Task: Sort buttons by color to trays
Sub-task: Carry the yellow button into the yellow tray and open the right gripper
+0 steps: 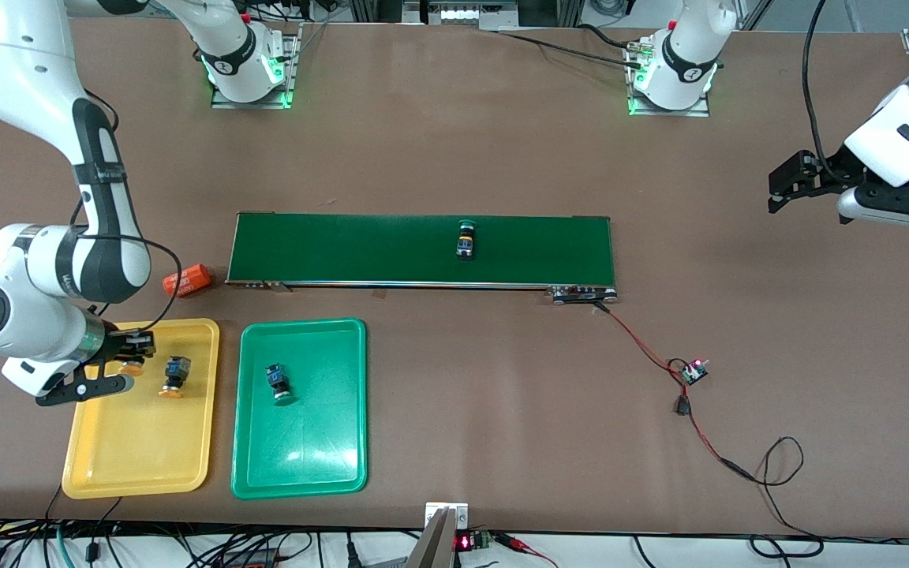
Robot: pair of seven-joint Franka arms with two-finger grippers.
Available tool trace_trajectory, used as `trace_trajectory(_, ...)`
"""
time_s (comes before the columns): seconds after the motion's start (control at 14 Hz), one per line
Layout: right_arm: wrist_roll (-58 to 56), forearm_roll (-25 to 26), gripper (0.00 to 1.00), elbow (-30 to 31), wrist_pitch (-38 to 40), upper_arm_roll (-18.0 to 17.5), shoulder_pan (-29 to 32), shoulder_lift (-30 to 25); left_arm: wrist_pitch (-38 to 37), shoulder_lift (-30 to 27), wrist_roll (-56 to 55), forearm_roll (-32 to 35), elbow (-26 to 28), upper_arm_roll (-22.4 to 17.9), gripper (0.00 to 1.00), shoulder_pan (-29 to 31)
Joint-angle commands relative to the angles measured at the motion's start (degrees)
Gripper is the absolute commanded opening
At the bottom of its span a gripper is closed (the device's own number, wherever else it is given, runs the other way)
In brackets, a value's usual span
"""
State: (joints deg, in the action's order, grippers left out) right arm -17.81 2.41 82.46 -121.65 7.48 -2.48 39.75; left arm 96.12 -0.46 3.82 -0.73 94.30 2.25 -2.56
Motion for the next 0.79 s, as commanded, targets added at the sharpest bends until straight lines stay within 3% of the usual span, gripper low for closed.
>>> trace_trajectory(0.0, -6.2, 0.3, 0.0, -1.0, -4.2, -1.3, 3.5, 1.9, -1.2, 0.1, 1.2, -0.8, -1.1, -0.3, 1.0, -0.2)
trace_trajectory(0.14, -10.5, -0.6, 0.0, -0.1, -10.0, -1.6, 4.8, 3.5, -1.2, 0.0, 1.2, -0.8, -1.0, -0.3, 1.0, -0.1)
trace_trajectory(0.57, -17.5, -1.9, 0.01, 2.9, -15.5, -1.8, 5.8, 5.3, -1.2, 0.1, 1.2, -0.8, -1.0, -0.3, 1.0, 0.0)
trace_trajectory(0.64, -17.5, -1.9, 0.07, 3.6, -16.4, -1.9, 6.2, 5.3, -1.2, 0.1, 1.2, -0.8, -1.1, -0.3, 1.0, -0.1)
trace_trajectory(0.72, -17.4, -1.9, 0.45, 4.4, -17.2, -1.9, 6.3, 5.2, -1.2, 0.1, 1.1, -0.8, -1.1, -0.3, 1.0, -0.1)
